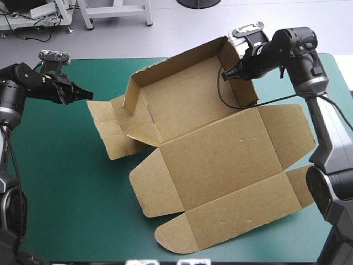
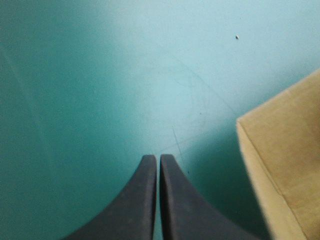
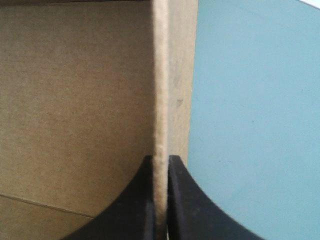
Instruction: Fold the box
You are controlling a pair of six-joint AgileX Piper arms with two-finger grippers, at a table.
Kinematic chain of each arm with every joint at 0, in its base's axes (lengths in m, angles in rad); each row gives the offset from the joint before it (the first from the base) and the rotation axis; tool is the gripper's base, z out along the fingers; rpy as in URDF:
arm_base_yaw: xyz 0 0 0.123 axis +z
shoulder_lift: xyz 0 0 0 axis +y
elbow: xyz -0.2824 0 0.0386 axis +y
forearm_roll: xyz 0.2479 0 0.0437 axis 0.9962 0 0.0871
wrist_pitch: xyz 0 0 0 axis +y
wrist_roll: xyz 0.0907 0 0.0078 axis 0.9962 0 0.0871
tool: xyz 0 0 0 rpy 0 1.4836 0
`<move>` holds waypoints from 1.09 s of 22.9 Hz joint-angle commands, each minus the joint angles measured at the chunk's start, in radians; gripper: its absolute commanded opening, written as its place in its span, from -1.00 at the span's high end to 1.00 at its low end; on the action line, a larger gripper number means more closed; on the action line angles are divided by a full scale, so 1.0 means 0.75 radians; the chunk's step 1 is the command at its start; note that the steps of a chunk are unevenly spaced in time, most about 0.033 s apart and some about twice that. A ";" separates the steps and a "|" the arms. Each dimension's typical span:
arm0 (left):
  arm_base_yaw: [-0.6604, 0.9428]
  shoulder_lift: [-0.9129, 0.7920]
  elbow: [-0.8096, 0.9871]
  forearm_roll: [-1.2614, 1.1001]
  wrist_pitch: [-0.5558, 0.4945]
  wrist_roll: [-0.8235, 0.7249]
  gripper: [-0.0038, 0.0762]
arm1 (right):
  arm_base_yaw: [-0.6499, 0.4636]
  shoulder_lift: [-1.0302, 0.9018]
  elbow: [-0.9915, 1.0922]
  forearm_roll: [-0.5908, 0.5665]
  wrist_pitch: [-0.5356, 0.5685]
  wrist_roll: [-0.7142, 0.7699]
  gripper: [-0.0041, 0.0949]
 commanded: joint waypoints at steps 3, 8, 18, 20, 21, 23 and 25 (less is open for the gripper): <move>0.001 -0.056 -0.035 -0.040 -0.178 -0.034 0.88 | -0.002 -0.178 -0.047 -0.052 0.008 0.011 0.96; 0.001 -0.056 -0.035 -0.078 -0.241 -0.046 0.88 | -0.002 -0.290 -0.047 -0.058 0.008 0.027 0.96; 0.002 0.002 -0.035 -0.343 -0.309 0.029 0.88 | -0.002 -0.485 -0.047 -0.131 0.008 0.043 0.96; 0.012 0.006 -0.038 -0.459 -0.350 0.032 0.88 | -0.002 -0.493 -0.044 -0.143 0.008 0.049 0.96; 0.020 0.006 -0.038 -0.513 -0.363 0.043 0.88 | -0.002 -0.498 -0.044 -0.143 0.008 0.050 0.96; 0.026 0.006 -0.038 -0.617 -0.356 0.095 0.88 | -0.002 -0.501 -0.044 -0.143 0.008 0.050 0.96; 0.040 0.006 -0.038 -0.710 -0.333 0.129 0.88 | -0.002 -0.501 -0.044 -0.149 0.008 0.051 0.96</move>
